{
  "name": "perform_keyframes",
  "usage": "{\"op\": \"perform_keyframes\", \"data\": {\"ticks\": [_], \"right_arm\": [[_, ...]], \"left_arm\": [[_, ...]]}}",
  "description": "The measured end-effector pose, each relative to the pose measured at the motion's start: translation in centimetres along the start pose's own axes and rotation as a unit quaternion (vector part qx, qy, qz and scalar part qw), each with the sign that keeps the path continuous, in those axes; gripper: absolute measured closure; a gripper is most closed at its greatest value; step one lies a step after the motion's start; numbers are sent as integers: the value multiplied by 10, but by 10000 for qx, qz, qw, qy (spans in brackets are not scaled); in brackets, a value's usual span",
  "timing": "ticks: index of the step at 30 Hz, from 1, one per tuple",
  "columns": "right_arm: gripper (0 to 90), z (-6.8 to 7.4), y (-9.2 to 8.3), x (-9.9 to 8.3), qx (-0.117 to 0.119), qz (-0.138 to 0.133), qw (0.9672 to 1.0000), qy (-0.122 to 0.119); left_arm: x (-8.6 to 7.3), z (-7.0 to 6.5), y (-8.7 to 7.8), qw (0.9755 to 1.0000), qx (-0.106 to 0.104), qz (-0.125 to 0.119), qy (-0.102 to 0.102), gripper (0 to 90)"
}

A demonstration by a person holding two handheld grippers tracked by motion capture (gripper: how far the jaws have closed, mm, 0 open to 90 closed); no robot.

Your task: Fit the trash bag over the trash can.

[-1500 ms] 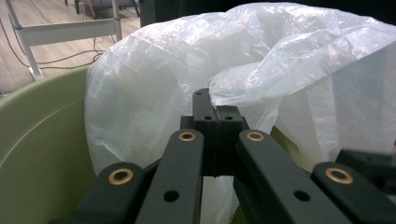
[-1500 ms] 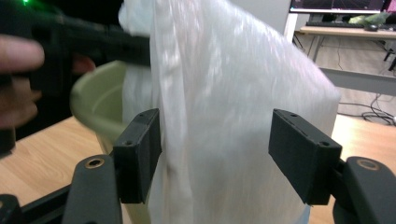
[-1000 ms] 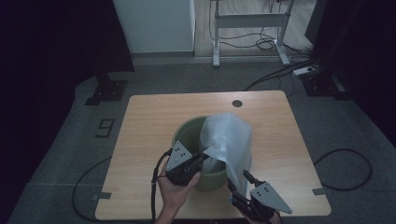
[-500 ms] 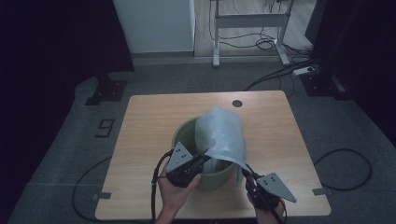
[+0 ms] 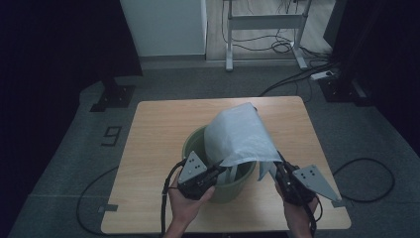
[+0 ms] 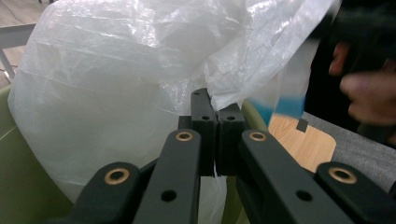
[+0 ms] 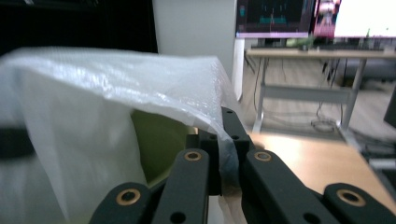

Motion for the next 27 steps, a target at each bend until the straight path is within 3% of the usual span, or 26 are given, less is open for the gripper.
{"op": "perform_keyframes", "data": {"ticks": [8, 14, 16, 18, 21, 27], "right_arm": [[883, 15, 5, 51, 237, -582, 9979, -135], [883, 36, 8, 64, 552, -737, 9954, -251], [883, 40, 11, 59, 618, -660, 9955, -273], [883, 41, 14, 52, 641, -571, 9959, -284], [883, 39, 18, 40, 678, -407, 9966, -227], [883, 34, 21, 29, 645, -273, 9973, -222]], "left_arm": [[-2, 1, -1, 10000, -37, 79, 47, 871], [-5, 6, -1, 9999, -24, 124, -16, 844], [-7, 8, -2, 9999, 44, 116, -56, 763], [-10, 10, -4, 9998, 94, 153, -83, 580], [-14, 9, -12, 9998, 48, 195, -21, 417], [-7, 6, -30, 10000, -68, -24, 57, 294]]}}
Point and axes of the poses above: each handheld gripper's, and its own axes: y roughly forward along the jaws, x roughly out of its top, z roughly to its left, the point moved 10 cm from there along y, roughly forward along the jaws, and after that the axes turned 3 degrees about x, right-handed, at the moved point
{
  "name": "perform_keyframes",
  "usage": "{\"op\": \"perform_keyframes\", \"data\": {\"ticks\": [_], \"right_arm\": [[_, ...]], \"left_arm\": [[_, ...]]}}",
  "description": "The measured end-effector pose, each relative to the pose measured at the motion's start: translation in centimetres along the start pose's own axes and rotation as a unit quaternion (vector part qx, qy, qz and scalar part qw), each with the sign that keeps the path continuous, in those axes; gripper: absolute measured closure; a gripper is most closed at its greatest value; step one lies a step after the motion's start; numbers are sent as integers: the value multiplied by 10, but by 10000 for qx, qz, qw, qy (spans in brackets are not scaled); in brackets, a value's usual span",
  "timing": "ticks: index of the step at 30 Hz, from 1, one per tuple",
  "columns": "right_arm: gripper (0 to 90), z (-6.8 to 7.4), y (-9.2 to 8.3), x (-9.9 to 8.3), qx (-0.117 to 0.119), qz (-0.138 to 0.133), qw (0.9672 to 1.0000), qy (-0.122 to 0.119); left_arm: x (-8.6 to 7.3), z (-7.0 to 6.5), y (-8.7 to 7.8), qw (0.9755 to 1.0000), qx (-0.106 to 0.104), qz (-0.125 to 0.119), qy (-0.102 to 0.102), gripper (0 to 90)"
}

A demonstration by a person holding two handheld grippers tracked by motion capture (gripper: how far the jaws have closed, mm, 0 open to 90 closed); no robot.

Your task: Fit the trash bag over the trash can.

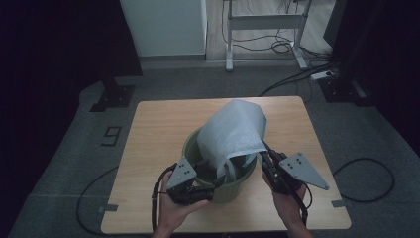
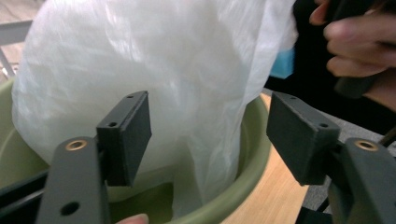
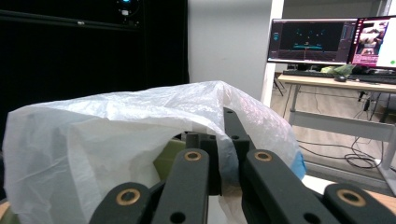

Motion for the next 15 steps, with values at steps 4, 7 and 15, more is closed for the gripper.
{"op": "perform_keyframes", "data": {"ticks": [4, 7, 15], "right_arm": [[883, -1, -4, 3, -82, -56, 9999, -119], [883, -1, -6, 6, -63, -94, 9998, -153], [883, 14, -3, 6, 216, -113, 9992, -322]], "left_arm": [[12, 3, -11, 9998, 51, -204, -40, 276], [21, 7, -16, 9994, 102, -309, -86, 276], [48, 24, -26, 9985, 248, -435, -241, 282]]}}
Point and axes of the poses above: each handheld gripper's, and its own axes: y roughly forward along the jaws, x roughly out of its top, z roughly to its left, the point moved 10 cm from there along y, roughly forward along the jaws, and after that the axes turned 3 degrees about x, right-handed, at the moved point
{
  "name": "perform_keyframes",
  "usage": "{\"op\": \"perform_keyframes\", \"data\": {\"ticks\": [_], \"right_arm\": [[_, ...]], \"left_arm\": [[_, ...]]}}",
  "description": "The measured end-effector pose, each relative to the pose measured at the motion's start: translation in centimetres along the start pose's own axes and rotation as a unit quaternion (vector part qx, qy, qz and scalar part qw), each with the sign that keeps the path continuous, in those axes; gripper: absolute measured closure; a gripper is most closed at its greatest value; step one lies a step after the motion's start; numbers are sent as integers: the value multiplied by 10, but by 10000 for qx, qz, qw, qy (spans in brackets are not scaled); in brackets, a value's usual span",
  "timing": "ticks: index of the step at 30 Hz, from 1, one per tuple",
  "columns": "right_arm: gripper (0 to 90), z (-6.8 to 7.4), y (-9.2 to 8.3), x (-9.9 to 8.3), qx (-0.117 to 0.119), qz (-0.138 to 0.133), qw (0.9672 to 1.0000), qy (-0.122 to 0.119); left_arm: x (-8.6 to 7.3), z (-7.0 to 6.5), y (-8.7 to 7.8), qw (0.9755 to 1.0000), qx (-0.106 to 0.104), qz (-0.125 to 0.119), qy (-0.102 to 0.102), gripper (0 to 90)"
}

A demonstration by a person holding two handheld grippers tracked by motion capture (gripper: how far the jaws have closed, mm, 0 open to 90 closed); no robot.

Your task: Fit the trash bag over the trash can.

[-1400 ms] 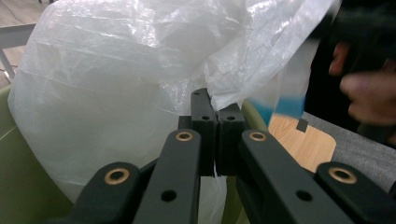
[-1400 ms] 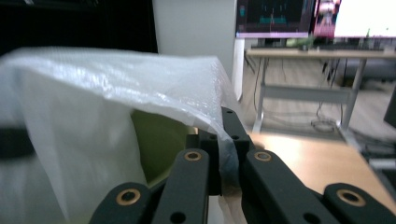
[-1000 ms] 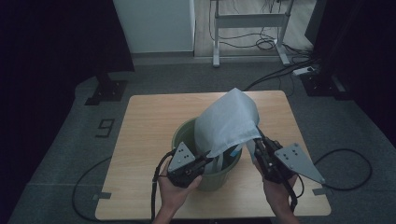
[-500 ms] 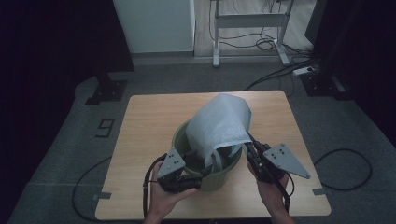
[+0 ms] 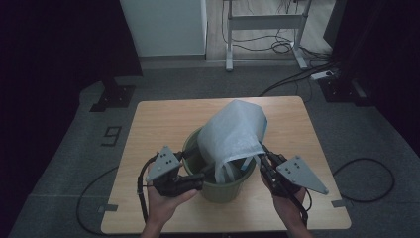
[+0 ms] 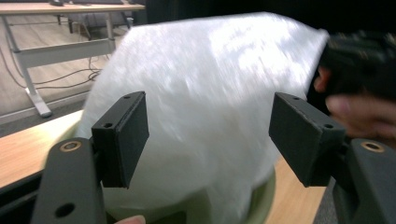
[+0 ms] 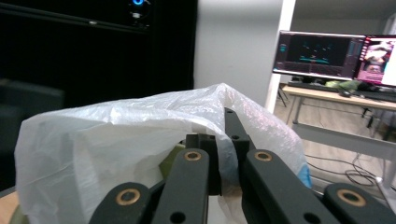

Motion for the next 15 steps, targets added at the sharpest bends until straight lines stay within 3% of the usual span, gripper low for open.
{"op": "perform_keyframes", "data": {"ticks": [5, 12, 15], "right_arm": [[882, 14, 2, -7, 160, 51, 9998, -57], [881, 29, 6, -15, 306, 130, 9991, -245], [881, 33, 7, -18, 311, 181, 9987, -352]], "left_arm": [[10, 12, 5, 9999, 48, 34, -142, 286], [6, 14, 21, 9992, 68, 198, -333, 273], [3, 11, 27, 9988, -48, 311, -387, 274]]}}
Point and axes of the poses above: each handheld gripper's, and its own axes: y roughly forward along the jaws, x roughly out of its top, z roughly to its left, the point moved 10 cm from there along y, roughly forward along the jaws, and after that the axes turned 3 degrees about x, right-handed, at the moved point
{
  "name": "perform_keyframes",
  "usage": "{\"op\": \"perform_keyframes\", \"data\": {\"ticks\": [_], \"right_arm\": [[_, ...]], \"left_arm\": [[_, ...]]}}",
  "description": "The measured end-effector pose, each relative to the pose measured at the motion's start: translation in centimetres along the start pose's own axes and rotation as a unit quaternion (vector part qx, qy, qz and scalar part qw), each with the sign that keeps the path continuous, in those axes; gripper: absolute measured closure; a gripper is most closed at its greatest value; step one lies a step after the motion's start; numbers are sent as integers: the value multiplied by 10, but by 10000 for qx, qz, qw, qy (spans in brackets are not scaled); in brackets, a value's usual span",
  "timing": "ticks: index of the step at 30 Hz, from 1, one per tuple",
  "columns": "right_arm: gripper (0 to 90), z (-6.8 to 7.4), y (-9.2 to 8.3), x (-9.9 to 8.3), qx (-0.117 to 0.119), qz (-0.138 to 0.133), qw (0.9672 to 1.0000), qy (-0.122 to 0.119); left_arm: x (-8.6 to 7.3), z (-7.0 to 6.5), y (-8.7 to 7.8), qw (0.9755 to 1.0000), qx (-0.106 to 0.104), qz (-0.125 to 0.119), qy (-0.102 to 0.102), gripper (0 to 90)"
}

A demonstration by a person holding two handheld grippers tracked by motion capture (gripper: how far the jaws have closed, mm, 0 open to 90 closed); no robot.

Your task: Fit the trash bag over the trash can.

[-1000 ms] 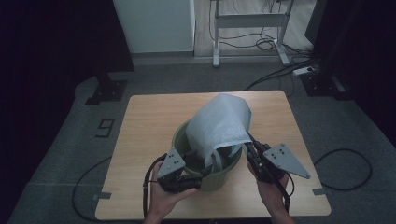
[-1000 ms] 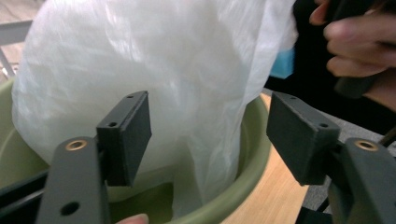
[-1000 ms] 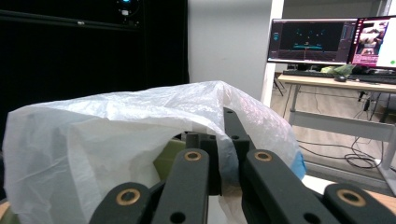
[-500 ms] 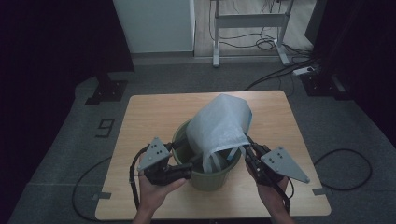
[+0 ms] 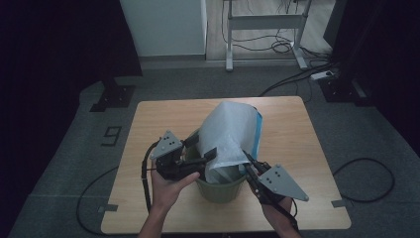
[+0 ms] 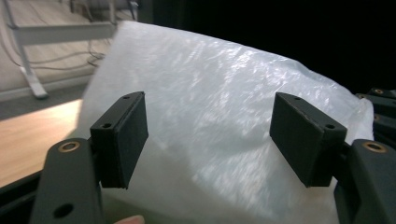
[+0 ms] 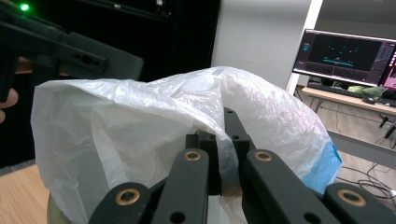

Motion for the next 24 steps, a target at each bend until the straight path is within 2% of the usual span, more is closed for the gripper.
{"op": "perform_keyframes", "data": {"ticks": [6, 9, 13, 18, 22, 24], "right_arm": [[881, 7, 3, -5, 109, 69, 9999, -52], [881, 11, 4, -6, 169, 85, 9998, -80], [881, 15, 4, -7, 244, 76, 9996, -123], [870, 16, 5, -12, 288, 119, 9995, -110], [839, 18, 4, -14, 326, 136, 9993, -113], [779, 18, 2, -14, 360, 130, 9992, -106]], "left_arm": [[-12, -4, 12, 9993, -220, 287, -69, 311], [-20, -3, 17, 9988, -290, 398, -32, 425], [-30, 1, 21, 9986, -278, 452, 26, 588], [-32, 1, 19, 9989, -288, 327, 142, 797], [-29, 2, 15, 9992, -290, 179, 197, 874], [-26, 4, 11, 9994, -286, 62, 197, 895]]}}
Point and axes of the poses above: each handheld gripper's, and its own axes: y roughly forward along the jaws, x roughly out of its top, z roughly to its left, the point moved 10 cm from there along y, roughly forward along the jaws, and after that the axes turned 3 degrees about x, right-handed, at the moved point
